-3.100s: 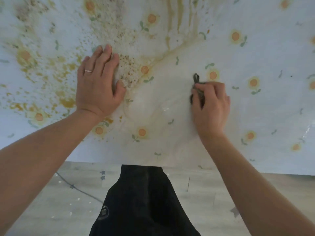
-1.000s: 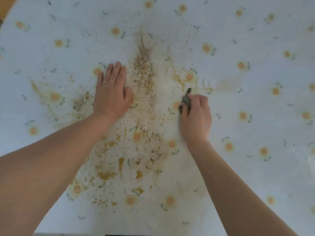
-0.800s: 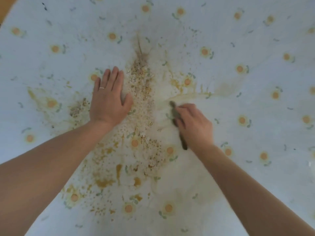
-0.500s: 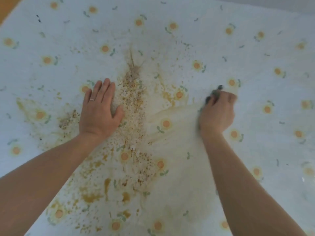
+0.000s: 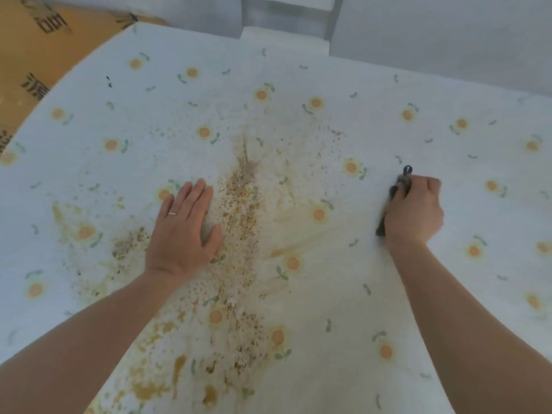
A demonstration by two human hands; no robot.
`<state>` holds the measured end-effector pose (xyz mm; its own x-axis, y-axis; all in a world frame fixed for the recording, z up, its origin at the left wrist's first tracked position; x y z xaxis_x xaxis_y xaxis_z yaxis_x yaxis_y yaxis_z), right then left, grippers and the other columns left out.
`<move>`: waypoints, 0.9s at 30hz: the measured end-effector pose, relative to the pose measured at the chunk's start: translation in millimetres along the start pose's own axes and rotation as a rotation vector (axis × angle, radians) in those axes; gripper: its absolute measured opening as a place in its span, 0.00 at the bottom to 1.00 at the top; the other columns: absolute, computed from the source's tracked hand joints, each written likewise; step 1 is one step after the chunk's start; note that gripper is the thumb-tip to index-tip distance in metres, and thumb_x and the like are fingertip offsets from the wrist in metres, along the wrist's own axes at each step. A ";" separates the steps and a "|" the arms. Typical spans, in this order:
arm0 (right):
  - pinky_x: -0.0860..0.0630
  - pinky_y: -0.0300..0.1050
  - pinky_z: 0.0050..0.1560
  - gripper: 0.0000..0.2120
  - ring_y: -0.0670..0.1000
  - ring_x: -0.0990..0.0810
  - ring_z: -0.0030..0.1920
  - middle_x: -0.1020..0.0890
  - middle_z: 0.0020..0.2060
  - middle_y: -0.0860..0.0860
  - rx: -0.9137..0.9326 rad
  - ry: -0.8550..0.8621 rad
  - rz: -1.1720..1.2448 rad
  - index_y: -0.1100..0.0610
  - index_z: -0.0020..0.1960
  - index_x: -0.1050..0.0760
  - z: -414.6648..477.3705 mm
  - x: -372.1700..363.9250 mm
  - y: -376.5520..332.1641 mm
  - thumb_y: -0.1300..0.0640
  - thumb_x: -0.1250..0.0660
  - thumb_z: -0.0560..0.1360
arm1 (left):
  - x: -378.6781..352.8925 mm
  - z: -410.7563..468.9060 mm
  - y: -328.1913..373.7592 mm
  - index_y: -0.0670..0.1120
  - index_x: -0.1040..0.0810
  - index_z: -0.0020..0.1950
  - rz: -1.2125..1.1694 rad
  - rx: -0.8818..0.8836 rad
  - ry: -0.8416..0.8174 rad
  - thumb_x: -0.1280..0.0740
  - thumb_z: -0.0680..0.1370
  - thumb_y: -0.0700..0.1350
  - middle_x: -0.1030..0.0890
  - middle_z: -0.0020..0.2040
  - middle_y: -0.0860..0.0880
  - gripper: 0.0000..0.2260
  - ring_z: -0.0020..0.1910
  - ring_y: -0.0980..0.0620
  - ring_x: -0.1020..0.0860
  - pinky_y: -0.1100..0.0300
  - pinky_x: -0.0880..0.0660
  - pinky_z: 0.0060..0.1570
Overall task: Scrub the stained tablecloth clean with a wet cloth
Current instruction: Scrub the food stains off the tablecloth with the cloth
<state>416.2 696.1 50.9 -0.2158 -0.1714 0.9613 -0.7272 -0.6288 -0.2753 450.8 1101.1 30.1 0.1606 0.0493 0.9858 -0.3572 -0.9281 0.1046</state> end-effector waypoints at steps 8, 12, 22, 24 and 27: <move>0.26 0.47 0.36 0.10 0.53 0.22 0.41 0.26 0.57 0.49 0.610 -0.188 0.123 0.54 0.61 0.25 -104.8 -37.3 -116.9 0.55 0.38 0.82 | 1.3 4.3 3.5 0.46 0.51 0.85 0.052 -0.031 -0.045 0.53 0.83 0.65 0.52 0.85 0.49 0.36 0.84 0.49 0.55 0.42 0.51 0.82; 0.26 0.45 0.28 0.10 0.52 0.21 0.37 0.24 0.55 0.48 0.790 -0.164 0.075 0.53 0.59 0.22 -94.3 -35.4 -105.1 0.56 0.32 0.78 | 12.6 54.3 -1.2 0.46 0.48 0.85 0.009 -0.081 -0.041 0.57 0.82 0.68 0.51 0.85 0.49 0.37 0.84 0.49 0.53 0.44 0.52 0.82; 0.33 0.50 0.41 0.12 0.63 0.20 0.45 0.30 0.63 0.56 -0.080 0.054 -0.112 0.61 0.61 0.28 74.9 -4.0 -25.7 0.56 0.44 0.83 | 12.1 126.7 4.5 0.45 0.48 0.85 0.006 -0.097 0.020 0.60 0.82 0.67 0.49 0.85 0.48 0.37 0.84 0.48 0.51 0.46 0.50 0.82; 0.32 0.50 0.40 0.12 0.63 0.20 0.45 0.30 0.63 0.56 0.023 0.024 -0.061 0.61 0.62 0.28 57.4 -17.2 -66.8 0.56 0.44 0.83 | 13.6 126.3 3.1 0.46 0.48 0.85 0.011 -0.084 0.024 0.59 0.82 0.67 0.49 0.85 0.49 0.37 0.84 0.49 0.52 0.46 0.51 0.82; 0.28 0.51 0.40 0.12 0.59 0.21 0.43 0.30 0.61 0.53 0.405 -0.117 -0.013 0.57 0.63 0.28 2.0 -40.2 -126.4 0.53 0.43 0.83 | 14.2 127.3 0.9 0.46 0.49 0.85 0.014 -0.078 0.032 0.58 0.84 0.66 0.49 0.85 0.49 0.35 0.84 0.50 0.53 0.47 0.52 0.82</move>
<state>518.2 780.9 47.1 -0.1161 -0.2317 0.9658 -0.4098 -0.8746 -0.2591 569.9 1054.0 27.5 0.1265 0.0493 0.9907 -0.4302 -0.8972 0.0996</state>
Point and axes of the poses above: each hand's wrist, its own z-axis towards the middle knuckle, its own x-axis out of the back of the hand, y = z × x, the point moved 2 cm from there along z, towards the middle knuckle
